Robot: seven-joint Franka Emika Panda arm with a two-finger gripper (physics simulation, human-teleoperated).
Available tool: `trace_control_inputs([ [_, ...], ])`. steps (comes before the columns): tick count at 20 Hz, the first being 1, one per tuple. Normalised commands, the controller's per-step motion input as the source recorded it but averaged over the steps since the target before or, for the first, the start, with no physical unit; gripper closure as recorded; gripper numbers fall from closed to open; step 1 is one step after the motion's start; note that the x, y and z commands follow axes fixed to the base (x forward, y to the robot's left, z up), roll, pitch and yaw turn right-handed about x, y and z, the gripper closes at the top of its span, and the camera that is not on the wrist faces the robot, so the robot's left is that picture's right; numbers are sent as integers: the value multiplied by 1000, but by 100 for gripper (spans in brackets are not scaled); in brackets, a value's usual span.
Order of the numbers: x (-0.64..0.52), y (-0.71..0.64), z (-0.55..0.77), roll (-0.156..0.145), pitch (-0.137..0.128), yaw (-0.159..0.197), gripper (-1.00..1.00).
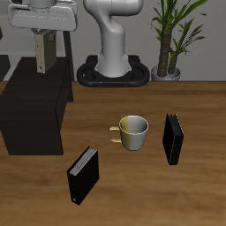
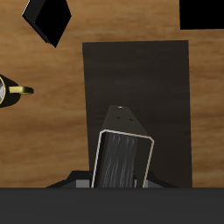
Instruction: Place the yellow book upright on top of the shelf
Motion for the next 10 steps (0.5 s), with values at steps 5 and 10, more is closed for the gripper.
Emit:
trace_control_inputs([
  [5, 97, -52, -250, -19, 42, -22, 100],
  [10, 92, -41, -258, -35, 42, -33, 100],
])
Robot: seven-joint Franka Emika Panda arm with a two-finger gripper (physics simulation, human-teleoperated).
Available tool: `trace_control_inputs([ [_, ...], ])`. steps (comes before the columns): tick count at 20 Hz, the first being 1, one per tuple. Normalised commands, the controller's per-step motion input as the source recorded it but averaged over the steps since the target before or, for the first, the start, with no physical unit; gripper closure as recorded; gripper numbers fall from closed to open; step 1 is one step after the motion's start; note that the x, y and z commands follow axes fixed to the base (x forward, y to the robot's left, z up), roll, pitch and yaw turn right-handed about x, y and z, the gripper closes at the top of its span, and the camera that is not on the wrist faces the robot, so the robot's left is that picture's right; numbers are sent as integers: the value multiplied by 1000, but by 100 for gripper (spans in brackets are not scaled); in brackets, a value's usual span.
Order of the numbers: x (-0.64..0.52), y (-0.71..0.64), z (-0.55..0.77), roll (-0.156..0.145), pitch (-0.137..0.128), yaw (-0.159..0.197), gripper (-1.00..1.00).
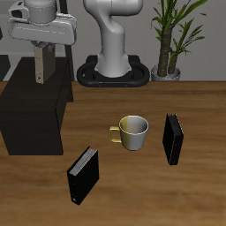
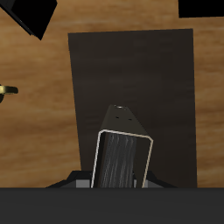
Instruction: Place the yellow book upright on top of the shelf
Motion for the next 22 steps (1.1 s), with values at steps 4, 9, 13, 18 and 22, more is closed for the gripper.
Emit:
trace_control_inputs([
  [4, 71, -117, -175, -85, 35, -65, -100],
  [9, 44, 63, -82, 20, 12, -21, -100],
  [13, -34, -24, 54, -22, -17, -9, -100],
  [18, -75, 46, 115, 5, -20, 12, -100],
  [22, -97, 81, 151, 3, -30, 17, -100],
])
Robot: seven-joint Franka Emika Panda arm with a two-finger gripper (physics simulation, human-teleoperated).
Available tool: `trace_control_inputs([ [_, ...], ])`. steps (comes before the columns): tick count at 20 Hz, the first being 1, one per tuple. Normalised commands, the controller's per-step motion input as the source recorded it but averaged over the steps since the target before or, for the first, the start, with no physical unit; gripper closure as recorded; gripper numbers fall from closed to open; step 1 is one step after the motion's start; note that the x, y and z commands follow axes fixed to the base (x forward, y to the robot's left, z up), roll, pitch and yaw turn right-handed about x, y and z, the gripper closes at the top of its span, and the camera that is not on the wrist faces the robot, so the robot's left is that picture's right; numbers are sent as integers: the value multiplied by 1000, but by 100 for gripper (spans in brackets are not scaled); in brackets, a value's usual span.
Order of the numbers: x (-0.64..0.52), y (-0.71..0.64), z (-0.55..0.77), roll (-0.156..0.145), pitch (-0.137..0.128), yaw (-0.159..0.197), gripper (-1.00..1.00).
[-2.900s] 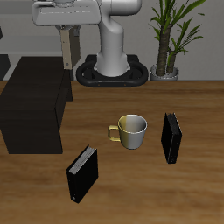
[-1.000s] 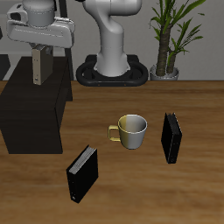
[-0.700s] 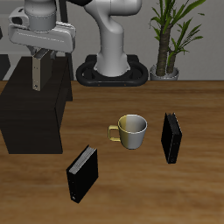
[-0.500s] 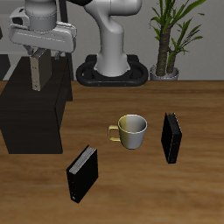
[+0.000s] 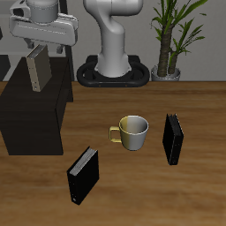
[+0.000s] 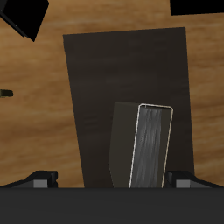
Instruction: Place the yellow book upright on top of the shelf
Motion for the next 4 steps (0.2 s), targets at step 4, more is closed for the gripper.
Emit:
trace_control_inputs([
  [4, -106, 177, 124, 6, -30, 48, -100],
])
